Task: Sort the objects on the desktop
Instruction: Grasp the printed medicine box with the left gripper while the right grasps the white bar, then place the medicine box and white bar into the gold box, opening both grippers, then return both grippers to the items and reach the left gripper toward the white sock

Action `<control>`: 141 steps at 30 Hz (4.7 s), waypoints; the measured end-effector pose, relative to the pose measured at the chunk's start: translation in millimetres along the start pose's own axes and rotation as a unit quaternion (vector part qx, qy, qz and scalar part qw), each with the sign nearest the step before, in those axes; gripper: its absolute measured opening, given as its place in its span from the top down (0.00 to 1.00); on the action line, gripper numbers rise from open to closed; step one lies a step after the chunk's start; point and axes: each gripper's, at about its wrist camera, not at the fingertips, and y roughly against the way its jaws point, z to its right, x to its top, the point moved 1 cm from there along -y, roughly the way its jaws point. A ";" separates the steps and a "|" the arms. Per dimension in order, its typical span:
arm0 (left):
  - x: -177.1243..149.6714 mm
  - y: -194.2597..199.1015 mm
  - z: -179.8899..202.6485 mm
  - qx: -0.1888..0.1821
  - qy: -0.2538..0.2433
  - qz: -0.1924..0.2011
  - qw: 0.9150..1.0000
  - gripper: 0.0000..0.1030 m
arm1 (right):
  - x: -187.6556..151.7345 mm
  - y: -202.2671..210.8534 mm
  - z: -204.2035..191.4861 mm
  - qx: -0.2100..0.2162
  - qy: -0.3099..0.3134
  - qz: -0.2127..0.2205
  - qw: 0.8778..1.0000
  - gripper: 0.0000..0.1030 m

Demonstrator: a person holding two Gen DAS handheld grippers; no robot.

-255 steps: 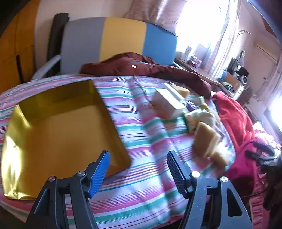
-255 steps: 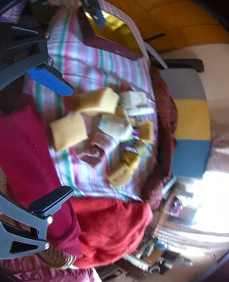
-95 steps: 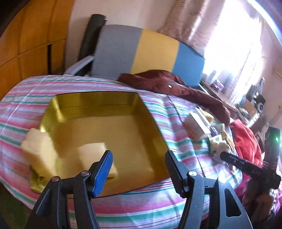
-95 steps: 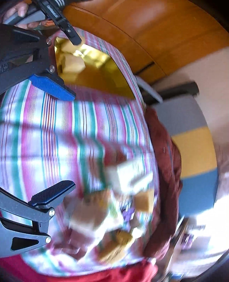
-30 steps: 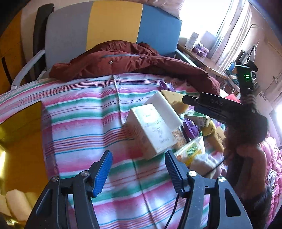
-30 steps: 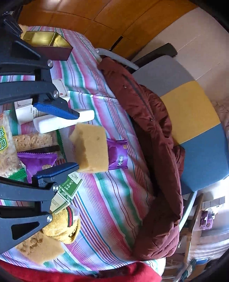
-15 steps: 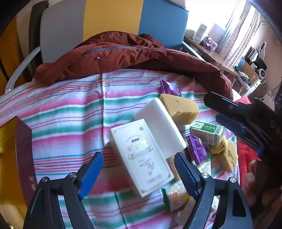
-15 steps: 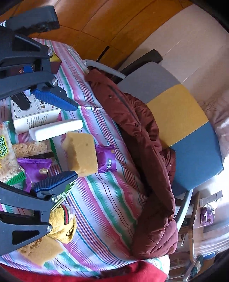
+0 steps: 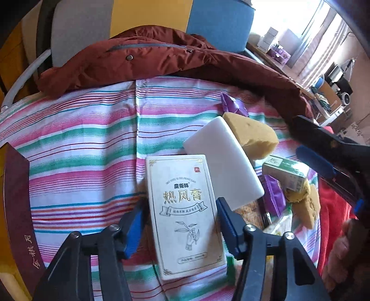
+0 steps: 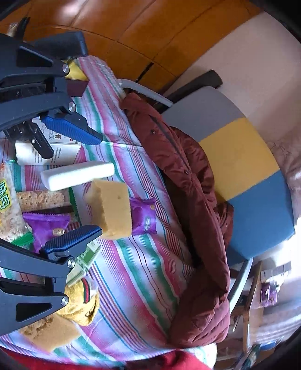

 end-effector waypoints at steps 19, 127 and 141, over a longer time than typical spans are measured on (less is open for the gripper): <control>-29.7 51.7 -26.6 -0.002 0.001 0.059 0.998 0.49 | -30.4 -52.8 -26.7 -0.047 0.116 -0.083 0.989 0.77; -153.8 120.7 -29.2 -0.121 -0.107 0.026 0.986 0.47 | -134.6 151.9 53.7 -0.060 -0.157 0.083 0.982 0.00; -121.1 77.0 47.3 -0.152 -0.159 0.011 0.976 0.47 | -135.4 149.6 58.4 -0.023 -0.159 0.077 0.984 0.00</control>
